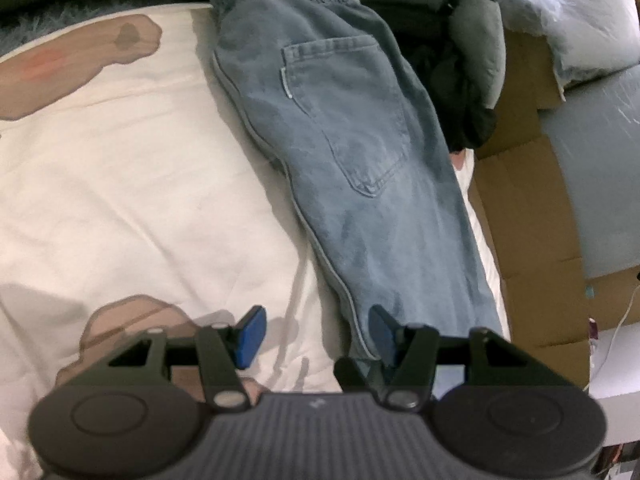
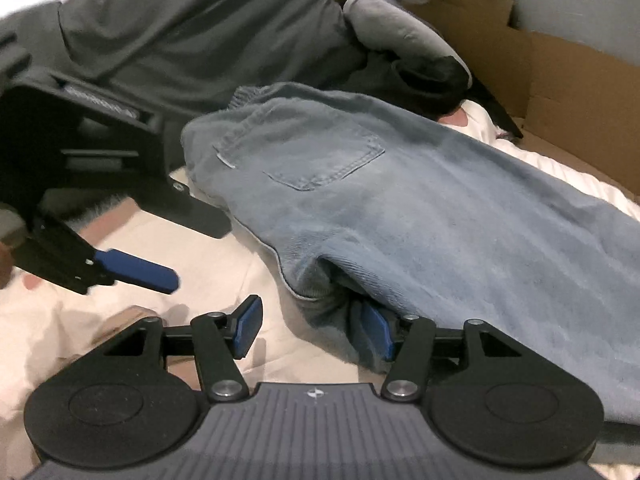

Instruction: Fold clothes

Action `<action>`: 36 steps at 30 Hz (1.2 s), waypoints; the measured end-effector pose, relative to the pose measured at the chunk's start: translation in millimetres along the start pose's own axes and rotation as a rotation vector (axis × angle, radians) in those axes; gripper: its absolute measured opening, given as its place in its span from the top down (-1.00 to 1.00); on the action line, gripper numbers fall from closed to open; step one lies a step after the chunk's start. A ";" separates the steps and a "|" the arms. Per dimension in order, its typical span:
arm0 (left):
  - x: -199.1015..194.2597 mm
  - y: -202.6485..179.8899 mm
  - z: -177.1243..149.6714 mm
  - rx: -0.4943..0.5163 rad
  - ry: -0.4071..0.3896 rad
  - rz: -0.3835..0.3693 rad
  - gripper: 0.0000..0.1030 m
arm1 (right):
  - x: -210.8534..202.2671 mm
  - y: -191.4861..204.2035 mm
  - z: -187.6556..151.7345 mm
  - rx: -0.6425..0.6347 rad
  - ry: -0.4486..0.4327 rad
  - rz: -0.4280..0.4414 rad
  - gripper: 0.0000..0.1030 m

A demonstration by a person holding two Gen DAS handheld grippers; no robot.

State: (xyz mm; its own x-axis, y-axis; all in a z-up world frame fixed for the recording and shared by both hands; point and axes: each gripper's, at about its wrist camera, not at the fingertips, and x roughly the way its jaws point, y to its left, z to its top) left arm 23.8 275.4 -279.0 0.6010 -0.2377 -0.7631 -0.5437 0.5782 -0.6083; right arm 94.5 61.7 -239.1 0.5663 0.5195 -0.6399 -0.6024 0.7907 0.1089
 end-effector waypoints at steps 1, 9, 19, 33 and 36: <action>-1.3 2.5 1.4 -0.002 -0.005 0.004 -0.14 | 2.7 0.8 1.5 0.002 0.002 -0.009 -0.19; -14.6 33.2 11.5 -0.026 -0.026 0.068 -0.15 | 14.6 3.1 7.5 0.020 0.022 -0.029 0.16; -24.3 49.1 13.0 -0.033 -0.032 0.106 -0.15 | 3.8 -2.4 6.9 0.258 0.046 0.008 0.64; -17.6 41.4 13.4 -0.032 -0.028 0.095 -0.15 | -5.3 -4.6 -2.1 0.400 0.068 0.016 0.71; -17.3 30.7 18.5 -0.016 -0.042 0.065 -0.15 | -18.8 -15.0 -5.5 0.474 0.057 0.033 0.72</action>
State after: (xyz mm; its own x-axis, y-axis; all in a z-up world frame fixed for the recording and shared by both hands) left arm 7.6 311.7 -280.4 0.5877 -0.1671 -0.7917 -0.5914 0.5790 -0.5612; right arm 89.8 38.3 -233.0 0.5113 0.5385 -0.6698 -0.2893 0.8417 0.4560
